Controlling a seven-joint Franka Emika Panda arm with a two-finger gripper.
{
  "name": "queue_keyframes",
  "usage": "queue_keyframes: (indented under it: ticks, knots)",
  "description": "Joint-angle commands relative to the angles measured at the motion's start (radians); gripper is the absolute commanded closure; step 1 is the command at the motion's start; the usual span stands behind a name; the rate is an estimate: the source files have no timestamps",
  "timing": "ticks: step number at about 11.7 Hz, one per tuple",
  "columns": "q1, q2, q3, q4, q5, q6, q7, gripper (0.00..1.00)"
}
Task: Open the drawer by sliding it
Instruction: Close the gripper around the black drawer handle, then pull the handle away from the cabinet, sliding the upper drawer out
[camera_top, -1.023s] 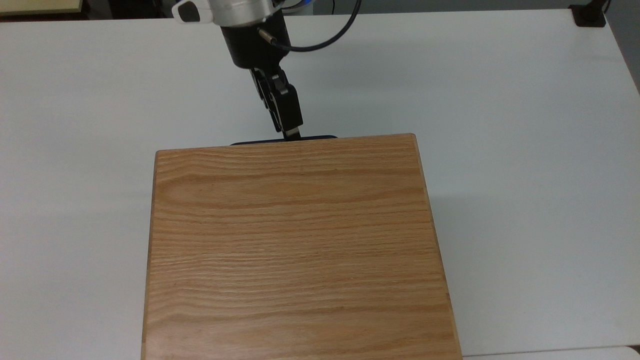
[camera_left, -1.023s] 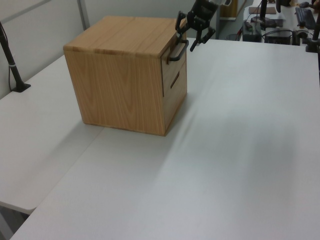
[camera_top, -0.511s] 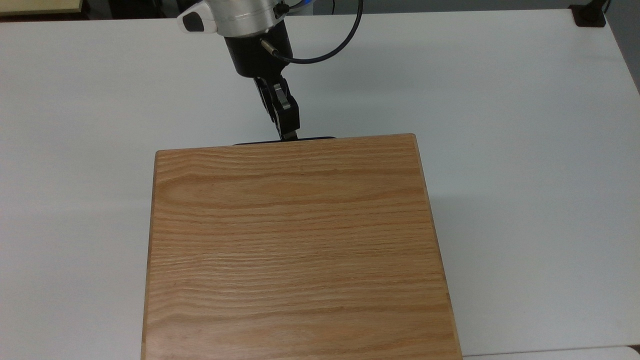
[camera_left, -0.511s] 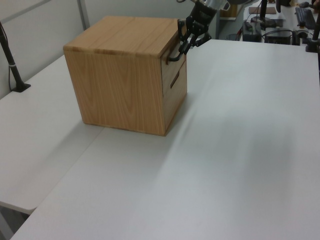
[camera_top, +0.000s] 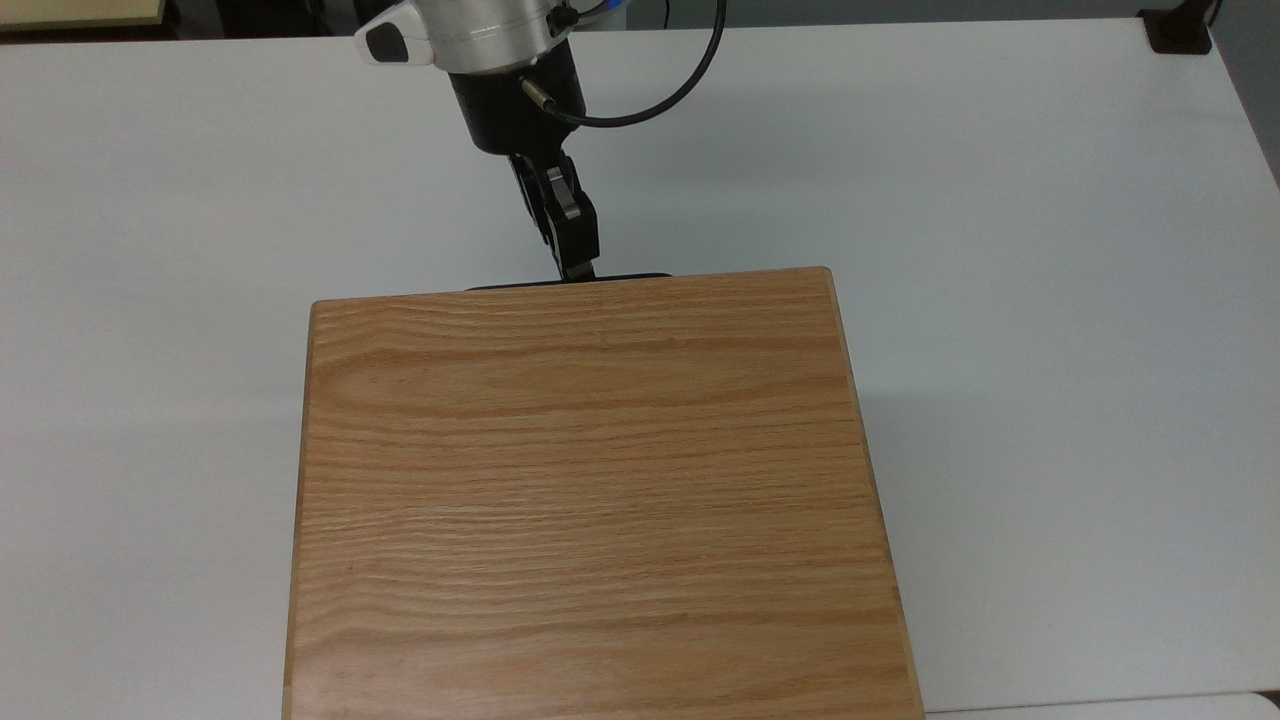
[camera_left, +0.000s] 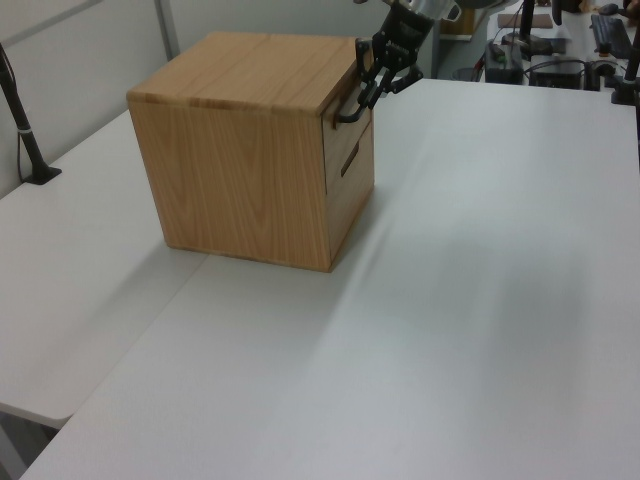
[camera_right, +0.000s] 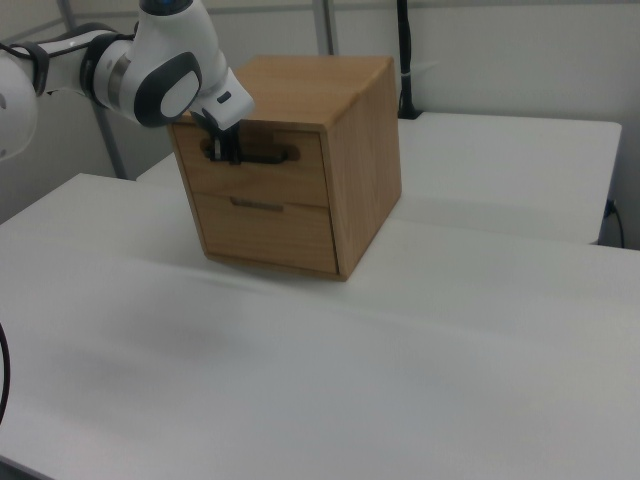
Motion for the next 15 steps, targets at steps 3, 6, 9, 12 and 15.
queue_keyframes:
  ticks: [3,6,9,12,15]
  knots:
    - [0.016,-0.174,-0.003,-0.248,0.005,0.004,-0.095,0.91]
    - [0.010,-0.266,-0.003,-0.314,0.012,-0.072,-0.135,0.91]
    - [0.002,-0.367,-0.003,-0.411,0.016,-0.108,-0.190,0.91]
    - [-0.013,-0.432,-0.003,-0.463,0.016,-0.187,-0.244,0.91]
    - [-0.026,-0.476,-0.023,-0.469,0.019,-0.295,-0.291,0.91]
